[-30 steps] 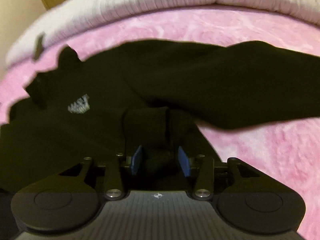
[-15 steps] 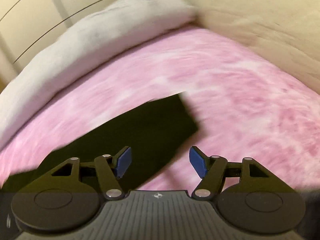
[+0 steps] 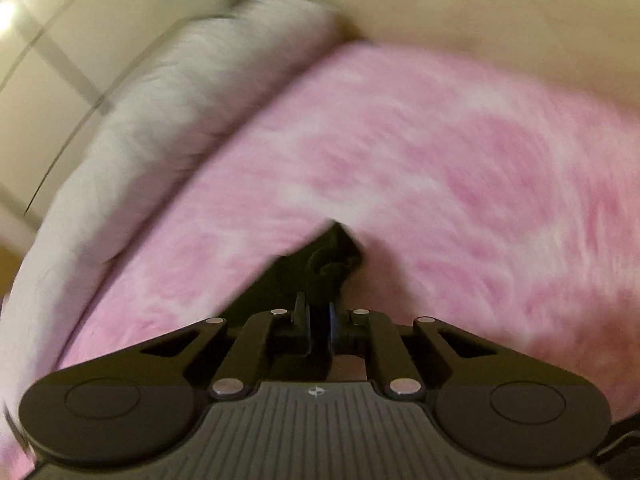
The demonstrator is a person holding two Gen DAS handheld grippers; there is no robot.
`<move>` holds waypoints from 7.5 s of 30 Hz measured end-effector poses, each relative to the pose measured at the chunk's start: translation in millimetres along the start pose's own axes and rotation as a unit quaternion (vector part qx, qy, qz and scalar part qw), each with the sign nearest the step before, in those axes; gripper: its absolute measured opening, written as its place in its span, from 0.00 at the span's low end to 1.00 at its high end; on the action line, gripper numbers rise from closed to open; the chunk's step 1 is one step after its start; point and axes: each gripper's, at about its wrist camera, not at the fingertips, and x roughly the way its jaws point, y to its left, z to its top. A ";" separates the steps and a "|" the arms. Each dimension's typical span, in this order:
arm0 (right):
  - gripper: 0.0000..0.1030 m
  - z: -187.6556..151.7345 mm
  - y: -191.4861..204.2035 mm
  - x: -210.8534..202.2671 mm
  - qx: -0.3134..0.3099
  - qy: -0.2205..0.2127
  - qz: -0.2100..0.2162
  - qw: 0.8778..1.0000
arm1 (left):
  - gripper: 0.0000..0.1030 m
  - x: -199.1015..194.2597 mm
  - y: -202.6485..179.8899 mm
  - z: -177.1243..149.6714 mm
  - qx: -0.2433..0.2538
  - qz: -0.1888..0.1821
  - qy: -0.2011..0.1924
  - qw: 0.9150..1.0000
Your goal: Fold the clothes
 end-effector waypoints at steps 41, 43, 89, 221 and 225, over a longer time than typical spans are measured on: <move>0.14 -497.2 456.2 -150.8 -0.689 0.034 0.328 0.646 | 0.99 -118.7 310.7 -233.8 -0.174 0.053 -0.012 0.983; 0.34 -506.4 447.2 -151.5 -0.690 0.062 0.333 0.639 | 0.99 -113.3 312.1 -230.2 -0.164 0.048 -0.017 0.985; 0.21 -266.9 312.2 -6.8 -0.510 0.076 0.122 0.848 | 0.99 25.2 233.6 -117.5 -0.058 0.030 -0.021 0.998; 0.55 -260.6 295.9 44.6 -0.581 0.090 -0.032 0.808 | 0.05 71.7 259.8 -97.6 -0.025 -0.140 0.008 0.990; 0.51 -242.2 285.9 33.8 -0.534 0.101 -0.039 0.839 | 0.06 72.0 254.1 -99.4 0.006 -0.109 0.019 0.994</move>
